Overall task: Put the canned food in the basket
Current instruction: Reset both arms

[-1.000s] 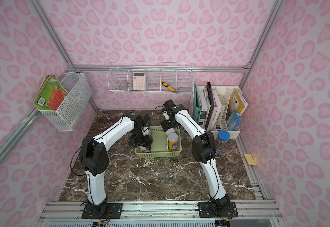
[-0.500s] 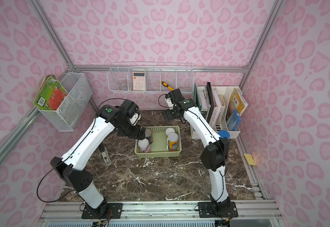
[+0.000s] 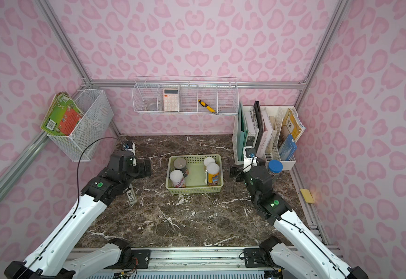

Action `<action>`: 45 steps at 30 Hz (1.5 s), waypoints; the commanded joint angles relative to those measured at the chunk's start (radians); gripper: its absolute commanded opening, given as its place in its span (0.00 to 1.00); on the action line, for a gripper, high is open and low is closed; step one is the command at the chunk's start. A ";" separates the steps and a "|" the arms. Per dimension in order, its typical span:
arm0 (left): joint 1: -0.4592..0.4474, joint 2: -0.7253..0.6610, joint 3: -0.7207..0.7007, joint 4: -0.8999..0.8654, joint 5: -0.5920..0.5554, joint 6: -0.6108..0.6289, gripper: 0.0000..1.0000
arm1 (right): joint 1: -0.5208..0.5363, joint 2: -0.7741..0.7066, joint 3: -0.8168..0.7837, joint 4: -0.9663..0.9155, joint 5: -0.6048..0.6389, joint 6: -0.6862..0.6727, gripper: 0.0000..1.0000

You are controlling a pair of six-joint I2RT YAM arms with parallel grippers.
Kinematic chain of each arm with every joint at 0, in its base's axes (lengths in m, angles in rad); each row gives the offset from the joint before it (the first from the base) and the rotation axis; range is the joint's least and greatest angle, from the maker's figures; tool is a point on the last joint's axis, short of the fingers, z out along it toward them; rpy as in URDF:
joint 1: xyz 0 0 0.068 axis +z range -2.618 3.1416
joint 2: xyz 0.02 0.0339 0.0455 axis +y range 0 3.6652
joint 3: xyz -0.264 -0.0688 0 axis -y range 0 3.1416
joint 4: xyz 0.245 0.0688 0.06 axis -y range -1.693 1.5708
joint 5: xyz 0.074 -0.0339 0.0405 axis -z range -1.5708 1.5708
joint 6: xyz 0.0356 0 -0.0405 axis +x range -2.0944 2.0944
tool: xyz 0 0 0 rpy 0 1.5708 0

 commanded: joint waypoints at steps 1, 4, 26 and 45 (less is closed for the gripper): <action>0.031 -0.004 -0.177 0.425 -0.155 0.050 0.99 | -0.016 -0.057 -0.157 0.314 0.149 -0.040 1.00; 0.074 0.021 -0.316 0.678 -0.168 0.063 0.99 | -0.069 -0.080 -0.336 0.589 0.168 -0.116 1.00; 0.208 0.515 -0.552 1.377 -0.147 0.243 0.99 | -0.393 0.571 -0.573 1.384 -0.058 -0.197 1.00; 0.246 0.488 -0.674 1.546 0.059 0.248 0.99 | -0.456 0.776 -0.494 1.420 -0.075 -0.138 1.00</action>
